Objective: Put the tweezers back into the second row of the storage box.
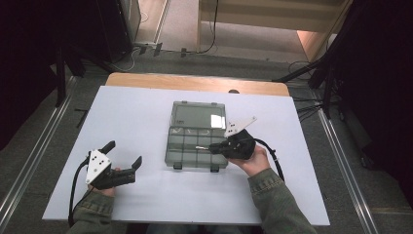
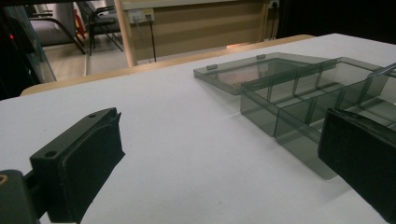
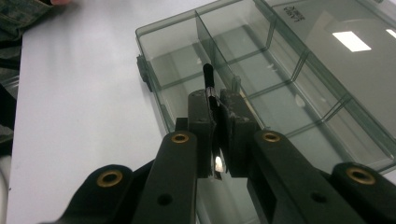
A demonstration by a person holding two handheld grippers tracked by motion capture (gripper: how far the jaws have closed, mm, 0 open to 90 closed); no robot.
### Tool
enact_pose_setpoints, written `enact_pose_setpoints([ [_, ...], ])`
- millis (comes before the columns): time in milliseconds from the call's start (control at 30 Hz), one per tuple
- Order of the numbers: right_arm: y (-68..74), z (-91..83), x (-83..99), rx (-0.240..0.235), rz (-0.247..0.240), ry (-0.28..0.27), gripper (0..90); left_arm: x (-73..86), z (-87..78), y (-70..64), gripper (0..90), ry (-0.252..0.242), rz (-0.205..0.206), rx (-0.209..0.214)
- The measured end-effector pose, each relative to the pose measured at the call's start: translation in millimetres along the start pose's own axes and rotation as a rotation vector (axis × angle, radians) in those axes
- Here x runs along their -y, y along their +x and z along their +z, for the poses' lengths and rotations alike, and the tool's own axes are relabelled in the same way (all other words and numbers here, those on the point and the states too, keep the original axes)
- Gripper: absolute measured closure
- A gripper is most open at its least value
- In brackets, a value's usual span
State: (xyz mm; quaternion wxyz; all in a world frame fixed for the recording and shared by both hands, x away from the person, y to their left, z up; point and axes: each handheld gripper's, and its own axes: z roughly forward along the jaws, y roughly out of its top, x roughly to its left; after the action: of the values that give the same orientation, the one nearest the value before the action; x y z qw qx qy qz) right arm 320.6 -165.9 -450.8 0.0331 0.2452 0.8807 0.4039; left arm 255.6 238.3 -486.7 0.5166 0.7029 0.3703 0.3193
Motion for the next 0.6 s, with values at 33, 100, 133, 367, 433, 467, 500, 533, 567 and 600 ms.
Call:
enact_pose_setpoints([
  [33,0.2,0.9,0.0,0.008,-0.002,0.008,85.2,0.1,0.1,0.0,0.0,0.000,0.000,0.000],
  [100,0.3,2.9,0.3,0.019,-0.009,0.022,84.6,0.1,0.1,0.0,0.0,0.001,-0.001,0.001],
  [133,0.6,4.1,0.5,0.028,-0.005,0.026,82.0,0.0,0.0,0.0,0.0,0.000,-0.001,0.002],
  [367,-1.6,9.3,1.8,0.057,0.027,0.047,48.5,-0.1,-0.1,-0.1,0.0,-0.001,-0.001,0.002],
  [433,-1.9,8.9,1.4,0.067,0.038,0.040,43.3,-0.1,0.1,-0.1,0.0,-0.001,-0.001,0.003],
  [467,-1.9,8.6,1.3,0.069,0.044,0.039,41.6,0.0,0.2,-0.1,0.0,-0.001,-0.001,0.003],
  [500,-1.9,8.3,1.4,0.069,0.046,0.036,41.6,-0.1,0.2,-0.1,0.0,0.000,-0.001,0.004],
  [533,-1.5,7.8,1.6,0.070,0.045,0.036,41.6,0.0,0.3,0.0,0.0,0.000,0.000,0.005],
  [567,-0.9,7.6,1.9,0.076,0.040,0.032,40.7,-0.1,0.3,-0.1,0.0,0.002,-0.001,0.005],
  [600,-0.4,7.3,2.1,0.085,0.042,0.027,39.4,-0.1,0.5,-0.1,0.0,0.001,-0.001,0.005],
])
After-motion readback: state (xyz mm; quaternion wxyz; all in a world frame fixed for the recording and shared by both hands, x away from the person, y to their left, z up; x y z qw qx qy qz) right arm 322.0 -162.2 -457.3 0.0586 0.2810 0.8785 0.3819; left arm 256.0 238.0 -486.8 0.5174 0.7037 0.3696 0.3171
